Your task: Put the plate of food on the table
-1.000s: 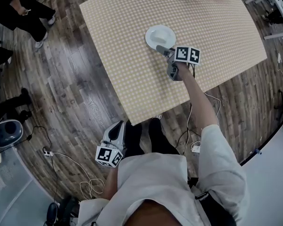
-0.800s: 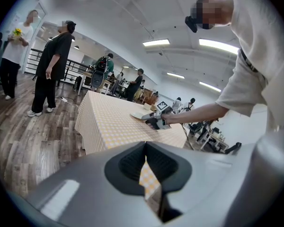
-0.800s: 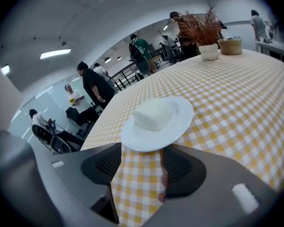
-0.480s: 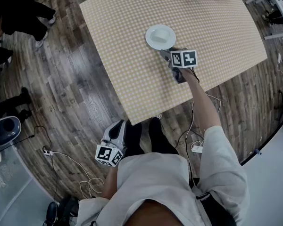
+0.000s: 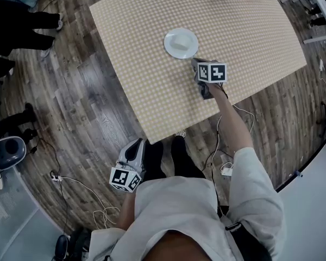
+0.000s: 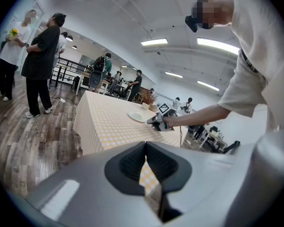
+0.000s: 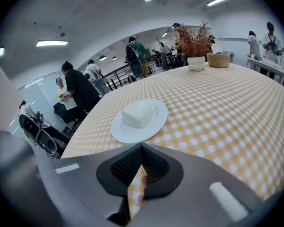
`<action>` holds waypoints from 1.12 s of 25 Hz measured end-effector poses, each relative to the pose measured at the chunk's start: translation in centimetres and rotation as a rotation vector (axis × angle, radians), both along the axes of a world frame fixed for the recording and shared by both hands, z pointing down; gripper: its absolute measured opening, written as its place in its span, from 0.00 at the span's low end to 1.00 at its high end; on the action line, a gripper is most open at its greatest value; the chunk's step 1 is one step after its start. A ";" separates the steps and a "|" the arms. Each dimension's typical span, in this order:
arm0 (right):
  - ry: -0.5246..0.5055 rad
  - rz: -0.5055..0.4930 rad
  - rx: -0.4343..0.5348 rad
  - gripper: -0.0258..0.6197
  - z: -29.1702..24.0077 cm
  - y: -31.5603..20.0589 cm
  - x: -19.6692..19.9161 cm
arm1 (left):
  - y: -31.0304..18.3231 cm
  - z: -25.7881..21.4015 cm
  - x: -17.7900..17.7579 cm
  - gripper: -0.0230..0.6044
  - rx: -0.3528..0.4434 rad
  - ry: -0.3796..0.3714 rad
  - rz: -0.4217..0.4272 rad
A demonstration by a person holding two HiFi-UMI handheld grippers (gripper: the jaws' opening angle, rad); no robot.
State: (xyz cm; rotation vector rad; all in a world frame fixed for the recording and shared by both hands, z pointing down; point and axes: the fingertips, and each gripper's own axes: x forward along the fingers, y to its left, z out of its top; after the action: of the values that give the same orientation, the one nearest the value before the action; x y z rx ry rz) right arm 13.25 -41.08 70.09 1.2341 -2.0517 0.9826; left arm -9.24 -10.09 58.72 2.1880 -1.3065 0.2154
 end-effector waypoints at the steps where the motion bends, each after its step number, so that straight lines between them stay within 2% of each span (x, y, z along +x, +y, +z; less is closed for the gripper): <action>1: -0.005 0.003 0.003 0.04 -0.1 0.2 0.2 | 0.1 0.0 0.2 0.05 0.001 0.000 0.002; 10: -0.038 0.002 0.070 0.04 -2.8 2.8 0.9 | 0.4 -1.1 2.1 0.05 0.027 -0.003 0.047; 14: -0.026 -0.018 0.197 0.04 -7.5 4.7 1.3 | -0.3 -3.0 3.3 0.05 0.073 -0.015 0.082; 18: -0.045 -0.038 0.317 0.04 -12.7 9.2 1.3 | -0.1 -5.3 5.0 0.05 0.126 -0.025 0.123; 22: -0.092 0.002 0.411 0.04 -17.4 13.2 2.2 | -1.2 -7.8 7.3 0.05 0.208 -0.030 0.177; 28: -0.091 0.019 0.520 0.04 -21.6 20.3 2.5 | -1.3 -11.2 9.8 0.05 0.298 -0.035 0.222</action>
State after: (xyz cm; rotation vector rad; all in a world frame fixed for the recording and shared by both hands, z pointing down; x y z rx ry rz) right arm 15.73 -20.80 48.46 1.4823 -2.4654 0.5299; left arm 0.57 -11.43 47.56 2.5945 -1.1741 0.1520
